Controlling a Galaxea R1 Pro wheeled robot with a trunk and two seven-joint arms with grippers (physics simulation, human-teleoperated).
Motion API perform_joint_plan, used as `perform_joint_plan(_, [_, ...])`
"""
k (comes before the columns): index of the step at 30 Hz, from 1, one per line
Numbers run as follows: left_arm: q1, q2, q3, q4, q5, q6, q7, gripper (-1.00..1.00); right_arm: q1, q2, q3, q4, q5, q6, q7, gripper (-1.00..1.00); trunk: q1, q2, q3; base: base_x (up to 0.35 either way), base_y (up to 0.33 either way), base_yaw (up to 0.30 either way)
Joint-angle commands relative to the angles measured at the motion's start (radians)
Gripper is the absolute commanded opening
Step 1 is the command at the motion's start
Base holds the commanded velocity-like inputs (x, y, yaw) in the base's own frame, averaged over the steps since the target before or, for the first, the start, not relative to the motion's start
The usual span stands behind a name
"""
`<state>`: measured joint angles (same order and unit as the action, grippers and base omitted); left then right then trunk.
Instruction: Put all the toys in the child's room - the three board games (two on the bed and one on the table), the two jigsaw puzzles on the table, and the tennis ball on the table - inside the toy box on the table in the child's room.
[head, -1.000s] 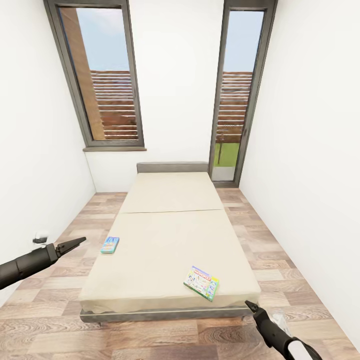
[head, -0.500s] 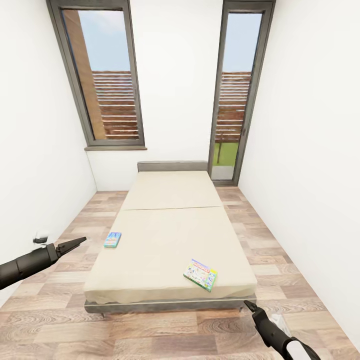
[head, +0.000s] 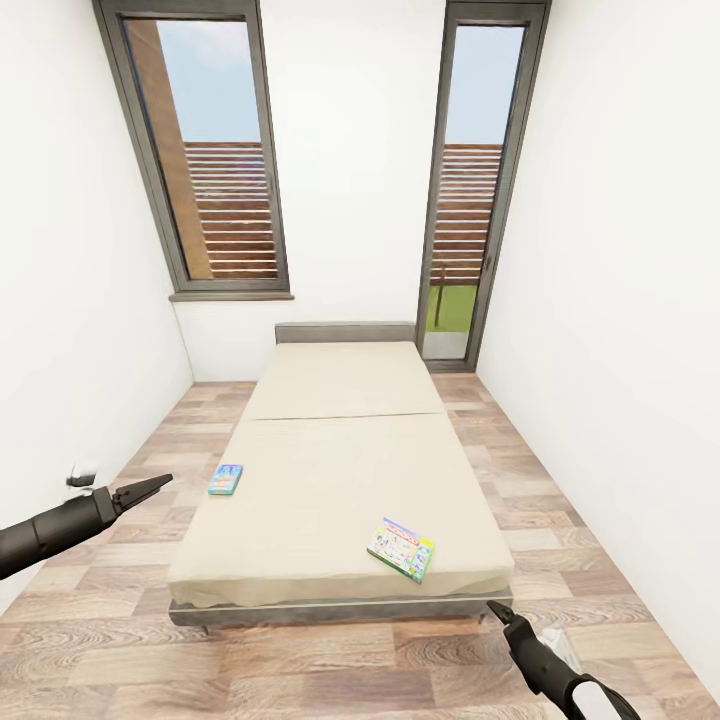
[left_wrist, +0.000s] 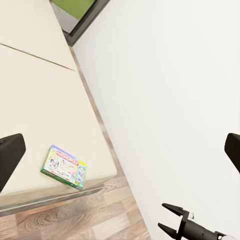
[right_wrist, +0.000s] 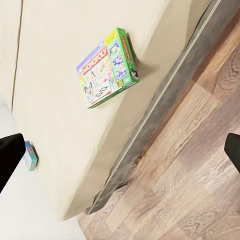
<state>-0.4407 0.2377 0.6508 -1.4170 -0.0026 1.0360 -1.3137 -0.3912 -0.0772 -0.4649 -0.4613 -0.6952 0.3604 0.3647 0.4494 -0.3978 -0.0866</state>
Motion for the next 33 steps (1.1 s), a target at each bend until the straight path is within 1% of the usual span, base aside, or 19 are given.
perform_joint_plan(1, [-0.001,0.000,0.001,0.000,0.000,0.010,-0.004,1.00,-0.001,0.001,-0.006,0.000,-0.006,0.009,0.002,1.00,0.001,-0.002,-0.002,0.000,0.000,0.000])
perform_joint_plan(33, [-0.001,0.000,0.000,0.003,0.000,0.009,-0.002,1.00,-0.001,0.001,-0.003,0.000,-0.004,0.008,0.001,1.00,0.001,-0.002,-0.002,0.000,0.000,0.000])
